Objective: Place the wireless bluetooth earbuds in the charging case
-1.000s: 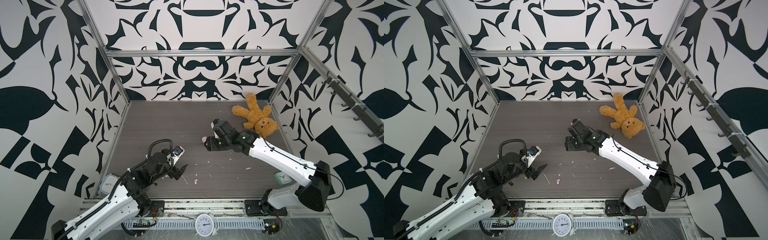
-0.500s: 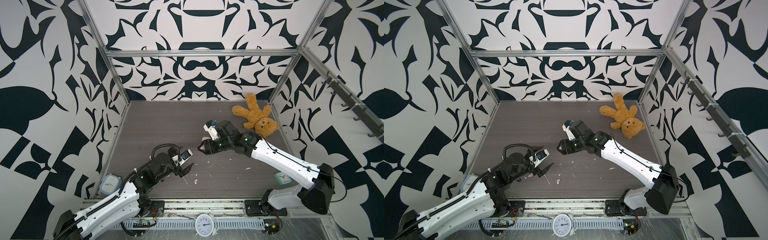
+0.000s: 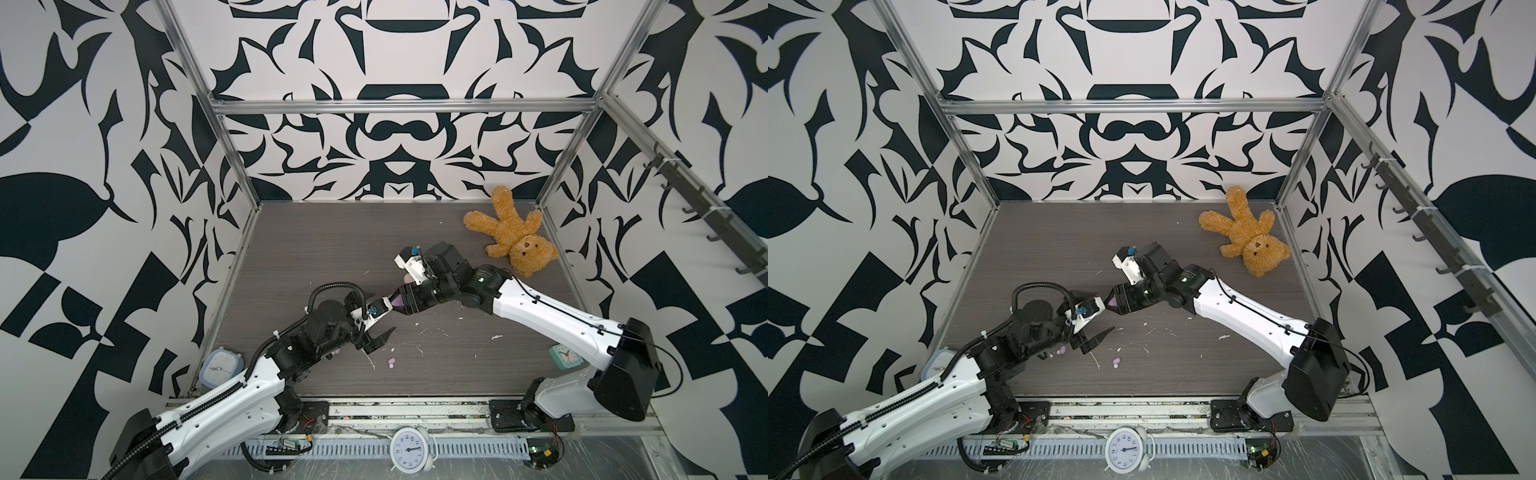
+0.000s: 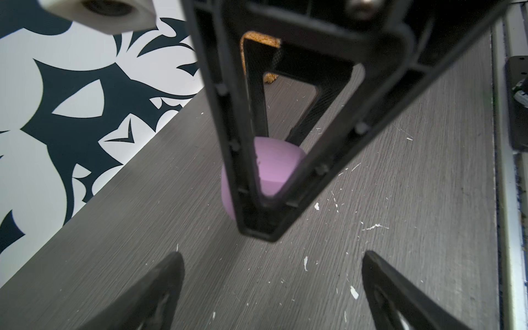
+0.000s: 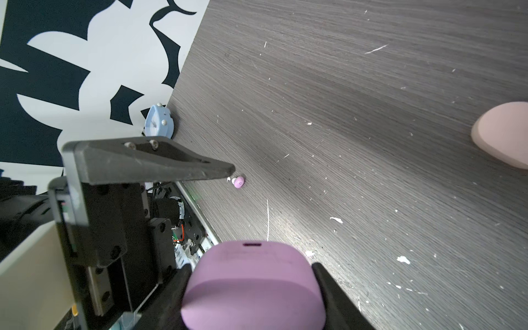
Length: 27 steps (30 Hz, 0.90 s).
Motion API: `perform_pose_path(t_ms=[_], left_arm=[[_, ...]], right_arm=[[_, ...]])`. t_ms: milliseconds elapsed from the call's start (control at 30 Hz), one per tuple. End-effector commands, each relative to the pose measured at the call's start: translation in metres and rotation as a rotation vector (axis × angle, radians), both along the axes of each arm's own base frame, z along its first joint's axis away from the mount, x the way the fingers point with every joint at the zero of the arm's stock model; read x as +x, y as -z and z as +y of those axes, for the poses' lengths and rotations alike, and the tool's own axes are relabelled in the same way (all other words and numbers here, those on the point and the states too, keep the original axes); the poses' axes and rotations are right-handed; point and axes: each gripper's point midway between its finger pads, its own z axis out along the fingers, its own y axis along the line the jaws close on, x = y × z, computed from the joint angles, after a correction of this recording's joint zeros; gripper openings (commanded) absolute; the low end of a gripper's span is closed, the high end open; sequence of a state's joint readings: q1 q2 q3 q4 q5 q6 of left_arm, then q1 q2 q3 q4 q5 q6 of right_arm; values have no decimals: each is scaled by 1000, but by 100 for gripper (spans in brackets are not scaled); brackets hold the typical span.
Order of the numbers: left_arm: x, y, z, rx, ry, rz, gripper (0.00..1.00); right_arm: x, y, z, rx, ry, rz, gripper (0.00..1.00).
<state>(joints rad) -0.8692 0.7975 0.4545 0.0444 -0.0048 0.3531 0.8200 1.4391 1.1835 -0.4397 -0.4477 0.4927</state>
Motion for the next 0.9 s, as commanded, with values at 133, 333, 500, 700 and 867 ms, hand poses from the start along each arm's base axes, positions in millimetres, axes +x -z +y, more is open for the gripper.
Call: perform_pose_path(t_ms=[133, 333, 500, 700, 867], left_arm=[[-3, -20, -7, -80, 26, -29, 99], [-1, -22, -2, -86, 6, -62, 99], [-8, -16, -3, -67, 33, -64, 97], [-20, 2, -7, 24, 76, -55, 96], [-15, 2, -4, 40, 48, -64, 92]], right_arm=[[-5, -4, 12, 71, -53, -1, 0], [-10, 1, 17, 86, -64, 33, 0], [-13, 1, 19, 85, -73, 32, 0], [-17, -6, 21, 87, -92, 13, 0], [-22, -8, 22, 90, -107, 5, 0]])
